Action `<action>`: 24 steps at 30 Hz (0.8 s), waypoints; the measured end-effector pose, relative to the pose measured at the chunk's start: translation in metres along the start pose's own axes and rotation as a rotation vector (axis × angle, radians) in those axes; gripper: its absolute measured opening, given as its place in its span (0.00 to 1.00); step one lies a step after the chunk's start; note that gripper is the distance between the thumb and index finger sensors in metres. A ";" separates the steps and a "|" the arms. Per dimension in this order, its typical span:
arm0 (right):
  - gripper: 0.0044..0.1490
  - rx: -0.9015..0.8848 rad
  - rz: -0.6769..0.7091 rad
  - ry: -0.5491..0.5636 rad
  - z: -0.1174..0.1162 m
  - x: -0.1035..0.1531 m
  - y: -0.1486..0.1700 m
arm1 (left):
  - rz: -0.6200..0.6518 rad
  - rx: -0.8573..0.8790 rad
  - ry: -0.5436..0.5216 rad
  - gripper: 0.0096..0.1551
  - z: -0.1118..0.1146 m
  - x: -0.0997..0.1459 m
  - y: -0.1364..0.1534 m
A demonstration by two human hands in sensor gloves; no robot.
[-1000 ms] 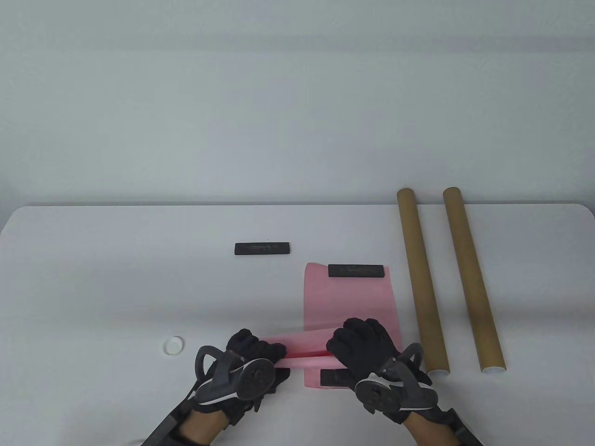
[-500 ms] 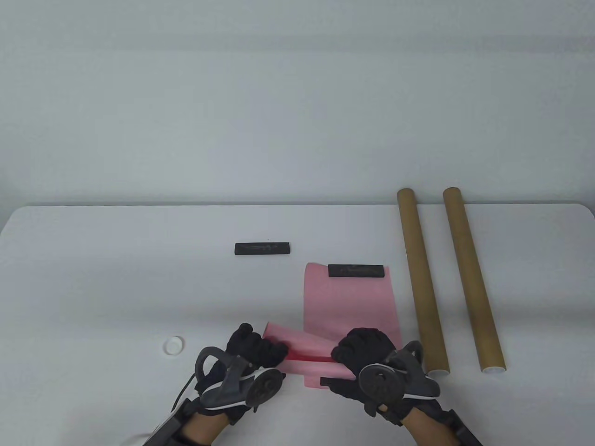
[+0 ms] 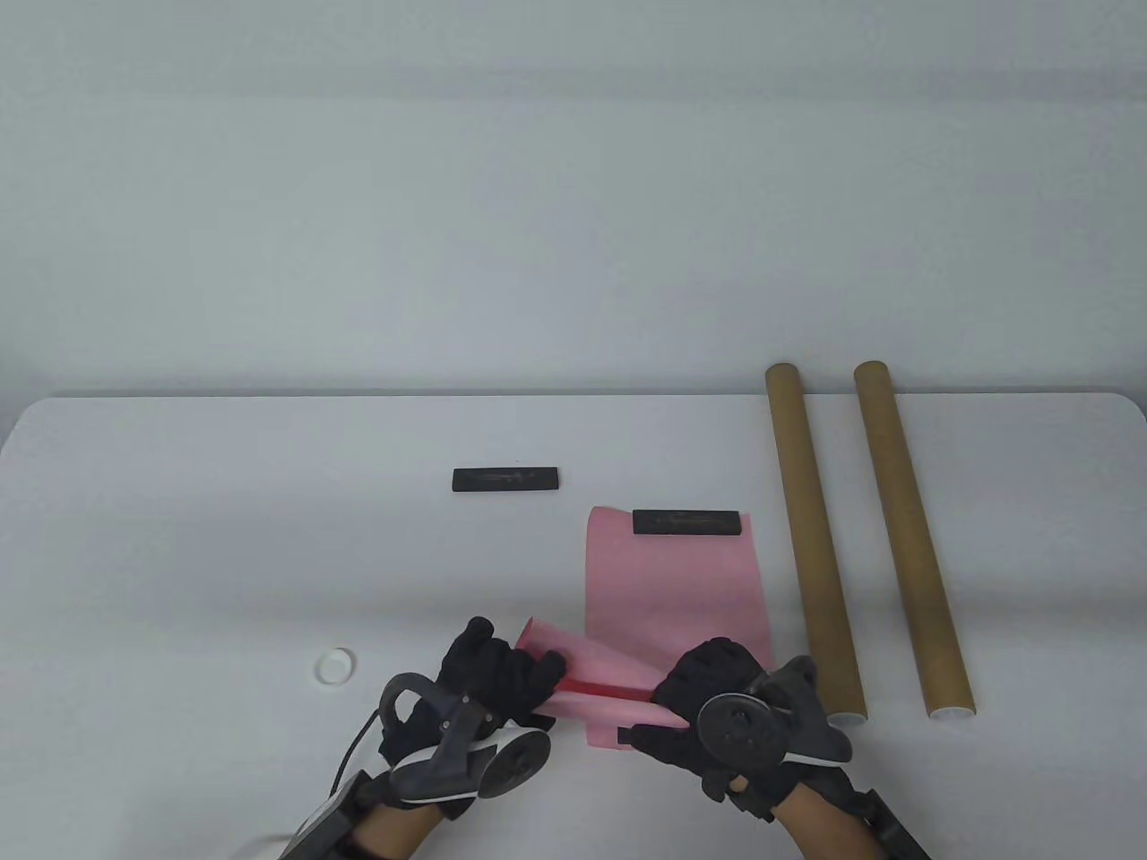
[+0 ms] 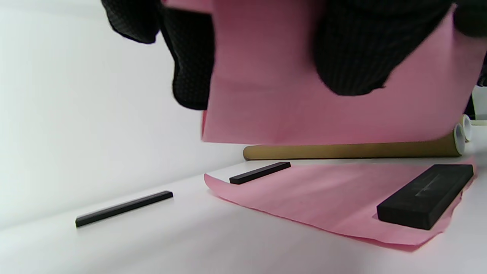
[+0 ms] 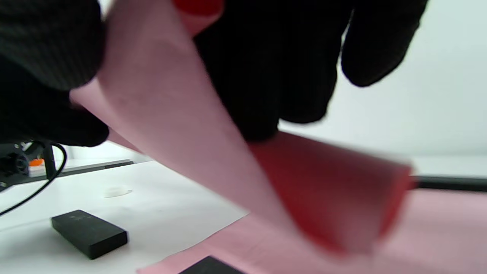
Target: Roll up papers and store in mailing tubes
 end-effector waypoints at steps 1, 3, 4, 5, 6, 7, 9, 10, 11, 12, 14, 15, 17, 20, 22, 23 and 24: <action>0.44 0.062 0.012 0.011 0.002 0.000 -0.003 | -0.014 0.039 0.010 0.31 0.002 0.000 0.004; 0.43 0.145 0.016 0.061 0.005 0.002 -0.007 | -0.028 0.092 0.027 0.30 0.004 -0.001 0.009; 0.40 0.167 0.032 0.077 0.006 0.002 -0.008 | -0.029 0.127 0.046 0.31 0.007 -0.001 0.012; 0.37 0.146 0.027 0.085 0.007 0.002 -0.008 | -0.030 0.146 0.056 0.31 0.009 -0.001 0.012; 0.34 0.122 0.020 0.087 0.007 0.002 -0.007 | -0.033 0.137 0.064 0.32 0.010 -0.001 0.012; 0.32 0.090 0.015 0.082 0.006 0.002 -0.005 | -0.037 0.113 0.065 0.35 0.010 0.000 0.011; 0.33 0.053 0.015 0.051 0.004 0.002 -0.002 | -0.026 0.047 0.042 0.39 0.008 0.001 0.007; 0.35 0.038 0.013 0.044 0.003 0.002 -0.001 | -0.019 0.023 0.025 0.41 0.006 0.001 0.005; 0.36 0.004 0.007 0.044 0.003 0.002 0.001 | -0.015 -0.001 0.002 0.39 0.003 0.001 0.003; 0.37 -0.023 0.000 0.044 0.003 0.002 0.002 | -0.018 -0.007 -0.006 0.37 0.001 0.001 0.002; 0.39 -0.042 -0.014 0.047 0.004 0.002 0.004 | -0.025 0.030 -0.012 0.33 0.000 0.003 0.004; 0.40 -0.016 -0.012 0.057 0.005 0.003 0.003 | -0.028 0.050 -0.010 0.32 0.000 0.002 0.005; 0.43 0.084 0.013 0.068 0.007 0.004 -0.002 | -0.035 0.067 0.009 0.32 0.002 0.002 0.008; 0.40 0.138 0.044 0.091 0.008 0.005 -0.008 | -0.034 0.102 0.029 0.33 0.005 0.002 0.010; 0.34 0.100 0.035 0.103 0.009 0.005 -0.008 | -0.026 0.093 0.034 0.34 0.006 0.002 0.009; 0.34 0.078 0.025 0.097 0.009 0.004 -0.006 | -0.025 0.076 0.030 0.36 0.005 0.003 0.008; 0.33 0.056 0.018 0.091 0.008 0.004 -0.004 | -0.017 0.062 0.026 0.37 0.005 0.003 0.006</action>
Point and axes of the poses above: the tracker on the back of each hand, its own y axis roughly to the little-finger side, its own x axis roughly from the fingertips to the wrist, z = x × y, the point moved 3 cm from there along -x, roughly from the wrist to the fingertips, and after that the axes turned 4 degrees about z, right-handed, at the moved point
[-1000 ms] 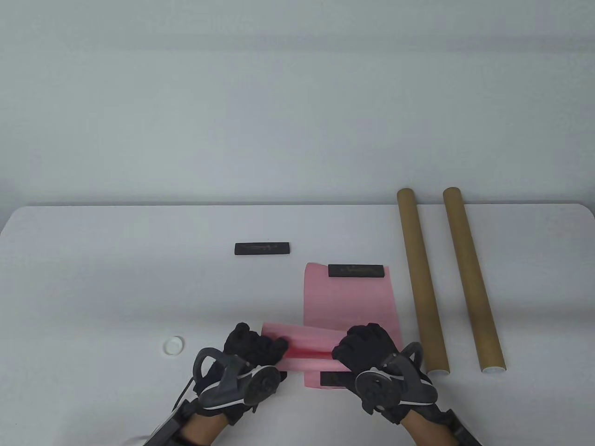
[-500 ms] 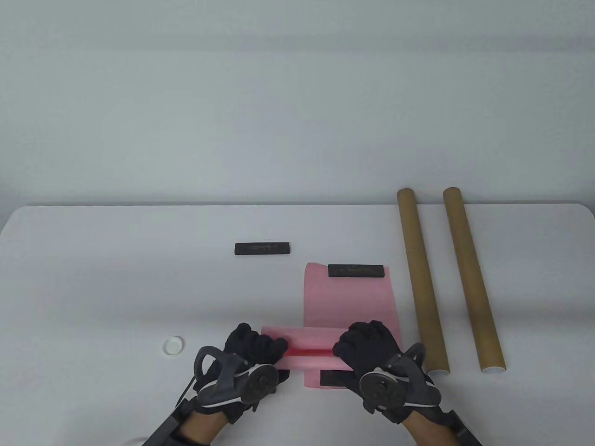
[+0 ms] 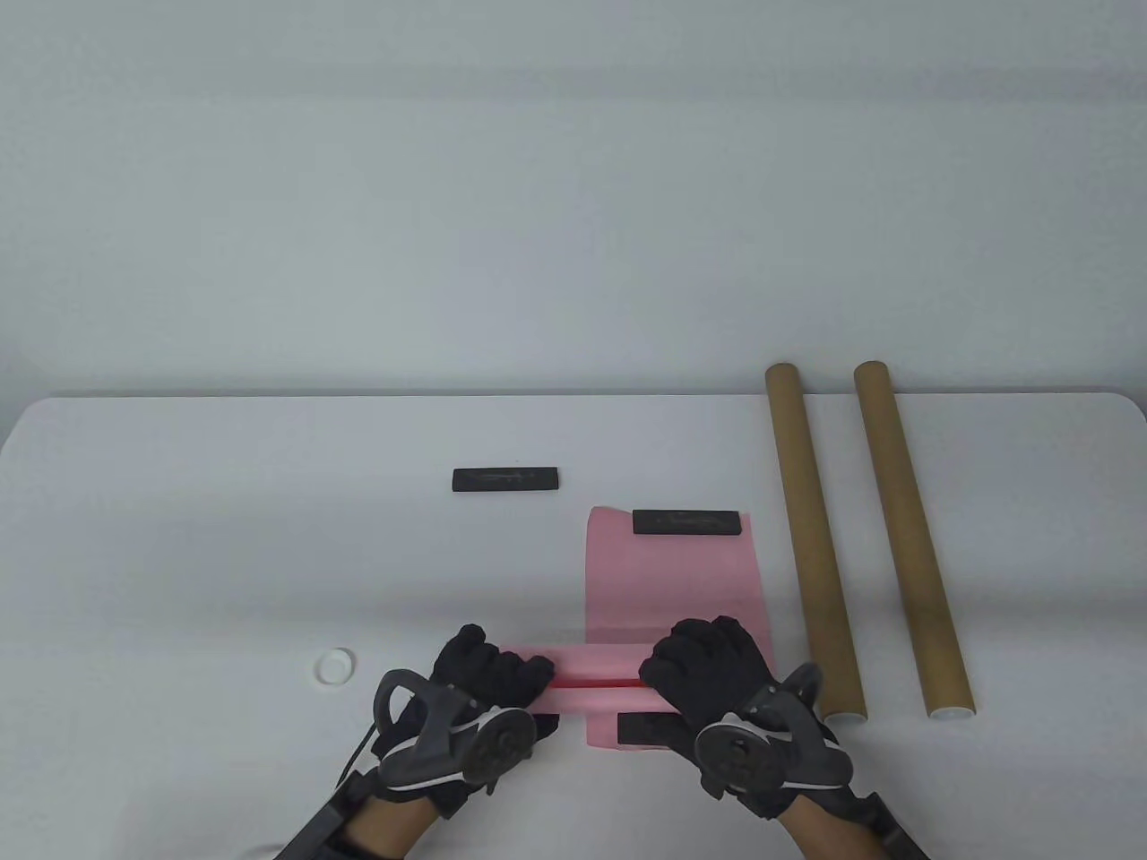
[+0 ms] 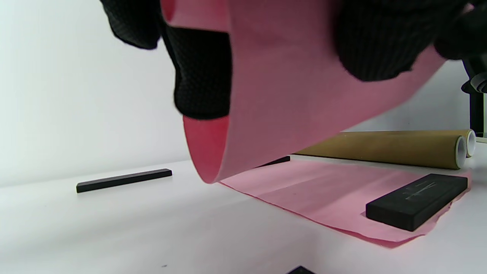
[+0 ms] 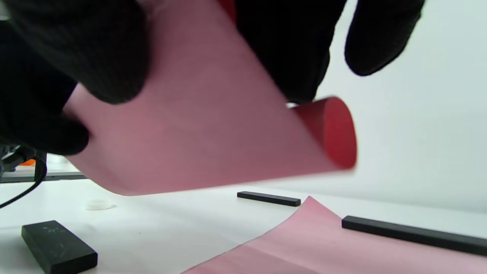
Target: Roll up papers and store in mailing tubes
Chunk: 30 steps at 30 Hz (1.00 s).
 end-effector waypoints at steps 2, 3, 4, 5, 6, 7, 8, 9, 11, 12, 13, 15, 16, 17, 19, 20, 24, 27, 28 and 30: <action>0.35 -0.049 0.001 -0.028 -0.002 0.000 0.004 | 0.018 -0.038 -0.019 0.40 -0.002 0.001 -0.003; 0.35 -0.083 -0.006 -0.035 -0.004 -0.001 0.006 | 0.025 -0.047 -0.023 0.40 -0.003 0.000 -0.004; 0.36 -0.135 -0.014 -0.037 -0.005 -0.001 0.007 | 0.034 -0.045 -0.026 0.37 -0.003 0.000 -0.005; 0.36 -0.149 -0.016 -0.040 -0.005 -0.001 0.008 | 0.040 -0.034 -0.027 0.34 -0.003 0.000 -0.005; 0.37 -0.142 -0.019 -0.033 -0.004 0.000 0.007 | 0.029 -0.015 -0.016 0.33 -0.002 -0.001 -0.003; 0.39 -0.094 -0.011 -0.015 -0.002 0.001 0.006 | 0.023 -0.003 -0.005 0.32 -0.002 -0.001 -0.002; 0.43 -0.056 -0.001 -0.011 0.000 0.001 0.004 | 0.020 0.010 0.002 0.31 -0.001 -0.001 0.000; 0.46 -0.001 0.023 -0.016 0.000 0.001 0.000 | 0.011 0.044 0.014 0.31 0.001 -0.001 0.002; 0.43 0.056 0.049 0.000 0.001 0.001 -0.006 | 0.000 0.093 0.048 0.31 0.005 -0.002 0.004; 0.40 0.062 0.047 0.006 0.001 0.001 -0.007 | -0.004 0.093 0.059 0.32 0.006 -0.001 0.005; 0.37 0.046 0.041 0.009 0.001 0.001 -0.007 | -0.005 0.077 0.058 0.33 0.007 0.000 0.005; 0.33 0.015 0.014 0.010 0.000 0.000 -0.003 | -0.005 0.051 0.038 0.36 0.006 0.001 0.003; 0.34 0.003 0.015 -0.001 0.000 0.000 -0.001 | -0.002 0.041 0.023 0.39 0.004 0.001 0.002; 0.34 -0.026 0.008 -0.006 0.000 0.000 0.002 | 0.007 0.011 -0.006 0.40 0.001 0.000 0.001; 0.34 -0.097 0.000 -0.020 -0.002 0.000 0.005 | 0.013 -0.027 -0.032 0.38 -0.004 0.000 -0.001; 0.35 -0.106 -0.003 -0.016 -0.002 0.000 0.006 | 0.014 -0.025 -0.029 0.36 -0.004 0.000 -0.002; 0.43 0.012 0.008 0.004 -0.001 0.002 0.002 | 0.007 0.036 0.020 0.31 0.003 -0.001 0.003; 0.43 0.064 0.045 0.007 -0.001 0.002 -0.005 | -0.010 0.077 0.044 0.32 0.007 -0.002 0.007; 0.41 0.043 0.038 0.016 -0.001 0.002 -0.005 | -0.008 0.067 0.046 0.33 0.008 -0.002 0.007; 0.36 0.026 0.028 0.011 -0.001 0.001 -0.003 | -0.006 0.034 0.041 0.36 0.008 -0.001 0.005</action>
Point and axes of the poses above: the tracker on the back of each hand, its own y axis roughly to the little-finger side, its own x axis roughly from the fingertips to the wrist, z = x × y, the point moved 3 cm from there along -x, roughly from the wrist to the fingertips, and after that the axes turned 4 degrees about z, right-handed, at the moved point
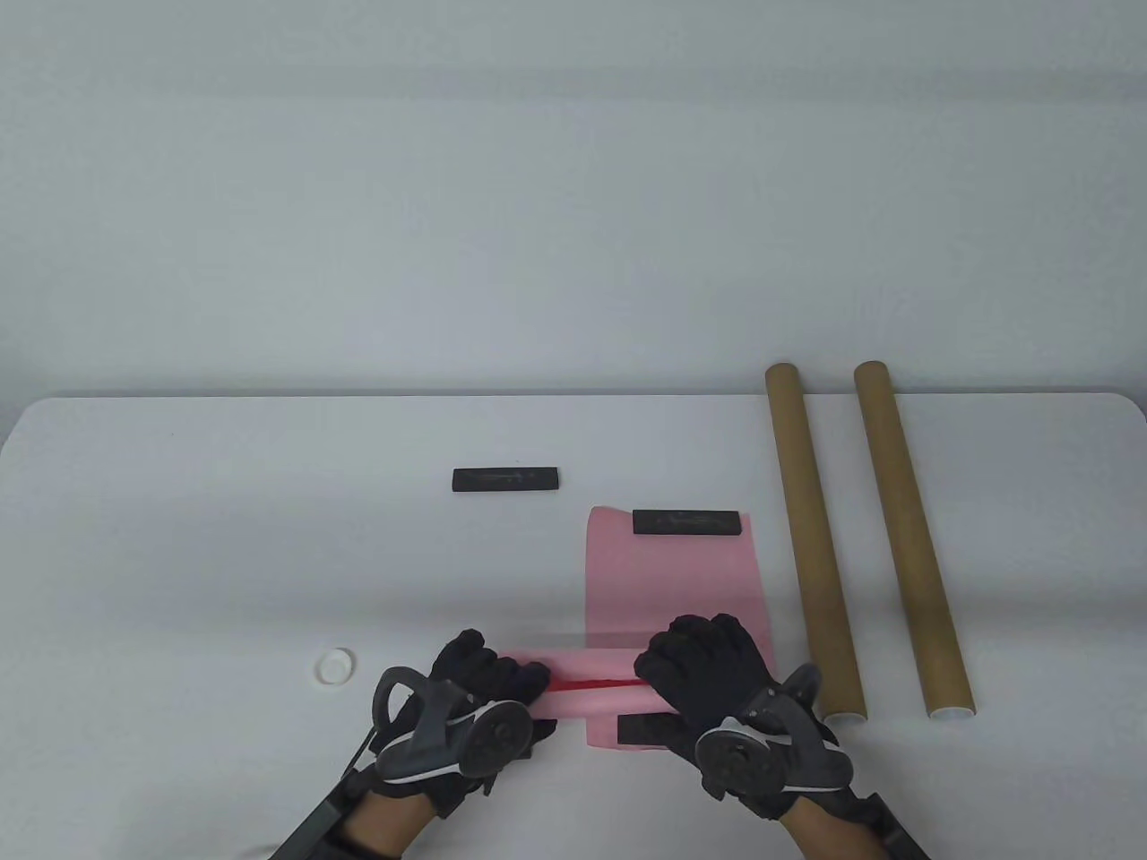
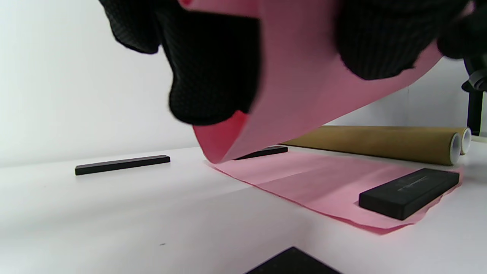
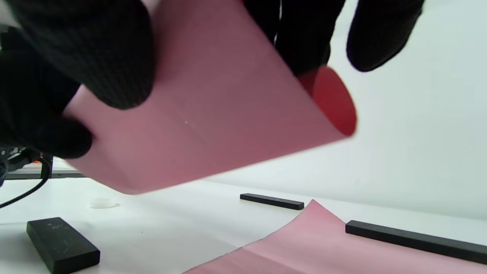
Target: Roll up papers and store in mailing tubes
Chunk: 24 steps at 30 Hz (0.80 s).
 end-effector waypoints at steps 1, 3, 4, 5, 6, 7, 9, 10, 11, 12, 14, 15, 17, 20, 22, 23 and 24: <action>0.35 -0.006 -0.003 -0.010 -0.001 0.000 0.001 | 0.003 -0.018 -0.009 0.37 -0.001 0.000 -0.001; 0.34 -0.025 -0.014 -0.022 -0.001 0.000 0.005 | 0.020 -0.060 -0.041 0.39 -0.004 0.001 -0.004; 0.35 -0.064 -0.013 -0.035 -0.002 0.000 0.006 | 0.027 -0.074 -0.056 0.39 -0.006 0.001 -0.006; 0.36 -0.098 -0.023 -0.036 -0.002 0.000 0.008 | 0.027 -0.067 -0.063 0.37 -0.008 0.001 -0.006; 0.38 -0.111 -0.023 -0.041 -0.003 0.000 0.008 | 0.029 -0.042 -0.058 0.35 -0.008 0.001 -0.005; 0.41 -0.101 -0.021 -0.032 -0.003 0.001 0.007 | 0.025 -0.016 -0.049 0.35 -0.008 0.001 -0.004; 0.46 -0.058 0.003 -0.029 -0.003 0.001 0.003 | 0.016 0.023 -0.037 0.35 -0.008 0.001 -0.001; 0.47 -0.041 0.013 -0.031 -0.003 0.001 0.001 | 0.014 0.038 -0.032 0.35 -0.007 0.001 0.000; 0.44 -0.011 0.010 -0.021 -0.003 0.001 -0.001 | 0.012 0.049 -0.025 0.36 -0.006 0.001 0.001; 0.41 0.003 0.008 -0.012 -0.003 0.001 -0.001 | 0.014 0.045 -0.021 0.36 -0.006 0.000 0.001; 0.35 -0.006 0.003 -0.018 -0.003 0.000 0.000 | 0.016 0.013 -0.030 0.38 -0.006 0.001 -0.001; 0.35 -0.013 -0.005 -0.016 -0.003 0.000 0.001 | 0.022 -0.001 -0.036 0.38 -0.006 0.001 -0.002; 0.35 -0.045 -0.016 -0.017 -0.003 0.000 0.004 | 0.040 -0.050 -0.059 0.38 -0.008 0.002 -0.006; 0.41 -0.064 -0.029 -0.018 -0.003 0.001 0.007 | 0.038 -0.017 -0.077 0.36 -0.013 0.002 -0.005; 0.47 -0.036 -0.029 0.001 -0.003 0.002 0.005 | 0.015 0.041 -0.061 0.37 -0.012 0.002 -0.002; 0.47 -0.015 -0.018 0.003 -0.003 0.002 0.003 | 0.016 0.059 -0.054 0.37 -0.010 0.002 0.000; 0.44 -0.003 -0.017 0.004 -0.004 0.002 0.002 | 0.014 0.056 -0.049 0.37 -0.010 0.002 0.000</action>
Point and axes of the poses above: the tracker on the back of each hand, its own y axis roughly to the little-finger side, its own x axis roughly from the fingertips to the wrist, z = x × y, the point moved 3 cm from there along -x, roughly from the wrist to the fingertips, and after that the axes turned 4 degrees about z, right-handed, at the moved point
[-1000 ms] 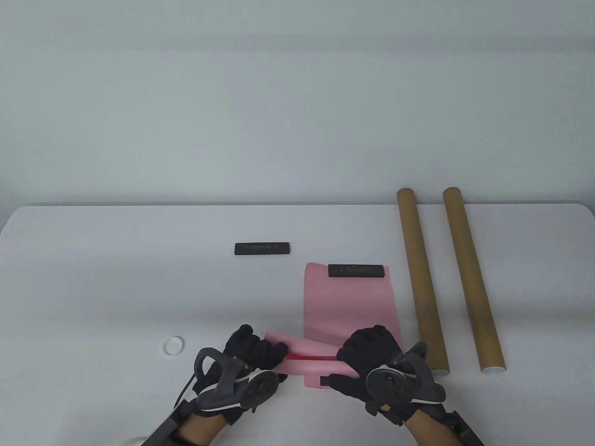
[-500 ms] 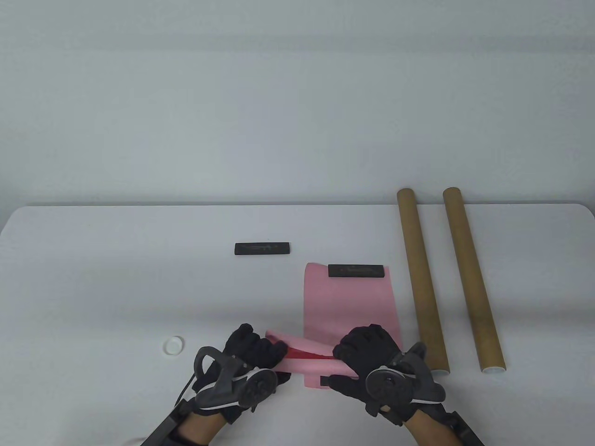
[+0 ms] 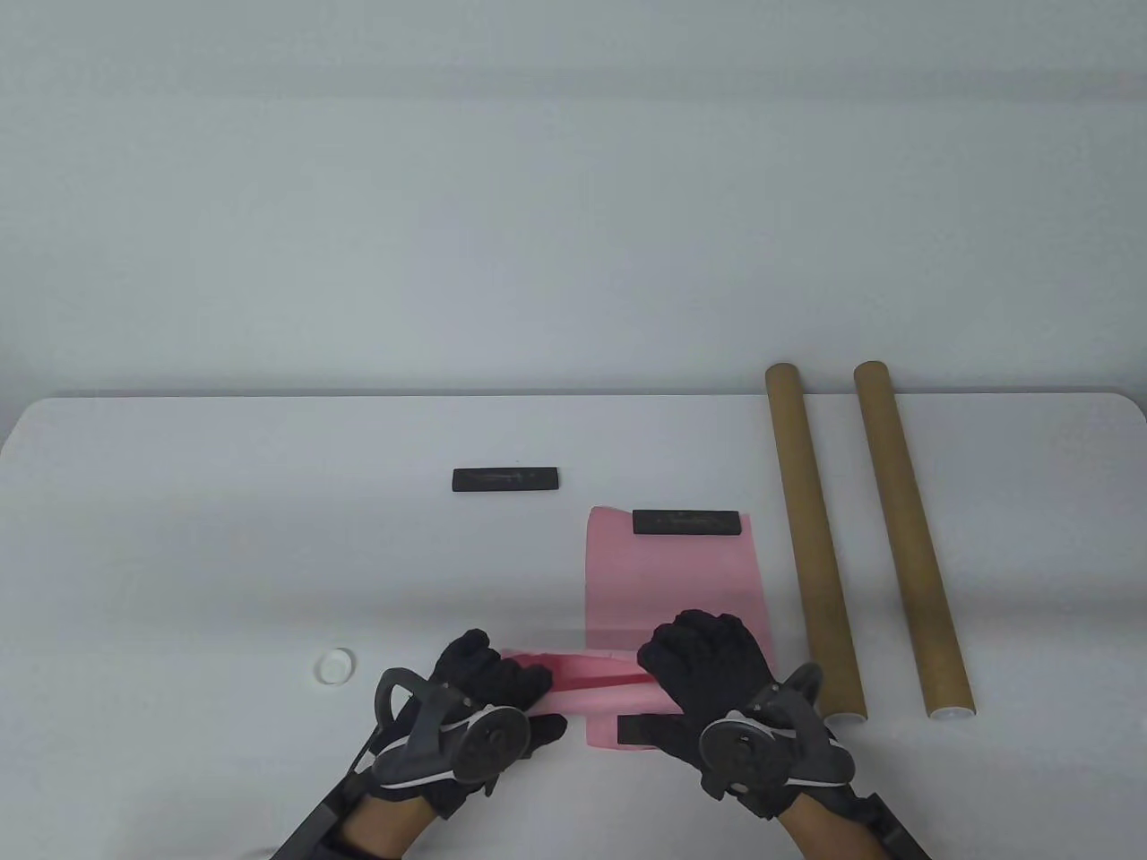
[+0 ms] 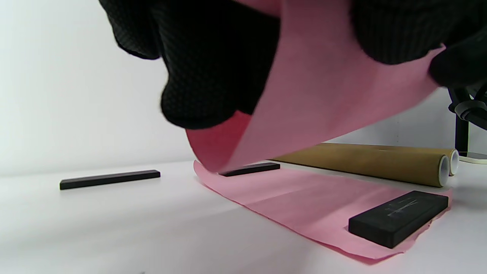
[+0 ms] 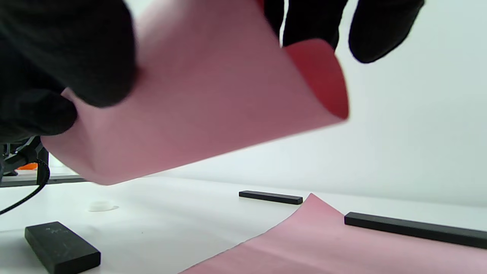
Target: Roll up papers and store in mailing tubes
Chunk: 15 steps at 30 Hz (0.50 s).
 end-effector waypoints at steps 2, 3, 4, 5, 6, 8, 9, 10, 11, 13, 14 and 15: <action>0.38 0.014 0.005 -0.017 -0.001 -0.001 -0.002 | 0.003 -0.021 0.004 0.38 0.001 0.000 0.000; 0.35 0.010 0.005 -0.019 -0.002 -0.001 -0.002 | 0.002 -0.031 0.007 0.38 0.002 0.000 -0.001; 0.34 0.006 0.002 -0.017 -0.001 -0.001 -0.002 | 0.001 -0.040 0.010 0.39 0.002 0.000 -0.001; 0.33 -0.015 0.002 -0.025 -0.001 -0.001 -0.001 | 0.008 -0.057 0.013 0.40 0.003 0.000 -0.003; 0.33 -0.041 0.007 -0.039 -0.002 -0.002 0.000 | 0.019 -0.070 0.010 0.40 0.002 0.000 -0.005; 0.35 -0.088 0.005 -0.051 -0.004 -0.002 0.001 | 0.033 -0.054 0.013 0.38 0.002 0.000 -0.006; 0.36 -0.099 0.003 -0.050 -0.005 -0.001 0.002 | 0.039 -0.042 0.017 0.38 0.002 0.000 -0.006; 0.38 -0.096 -0.001 -0.047 -0.004 -0.001 0.002 | 0.041 -0.025 0.016 0.37 0.001 0.000 -0.006; 0.42 -0.082 -0.003 -0.042 -0.004 -0.001 0.003 | 0.035 -0.016 0.013 0.37 0.001 0.000 -0.005; 0.45 -0.007 0.003 -0.033 -0.002 -0.001 0.001 | 0.025 0.008 0.020 0.37 0.001 -0.001 -0.001; 0.43 0.017 0.004 -0.027 -0.001 -0.001 0.001 | 0.021 0.015 0.018 0.37 0.001 -0.001 0.000; 0.40 0.033 0.007 -0.018 0.000 0.000 0.000 | 0.019 0.018 0.023 0.37 0.002 -0.002 0.001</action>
Point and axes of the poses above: the tracker on the back of each hand, its own y axis roughly to the little-finger side, its own x axis roughly from the fingertips to the wrist, z = x × y, the point moved 3 cm from there along -x, roughly from the wrist to the fingertips, and after that the axes turned 4 degrees about z, right-handed, at the moved point
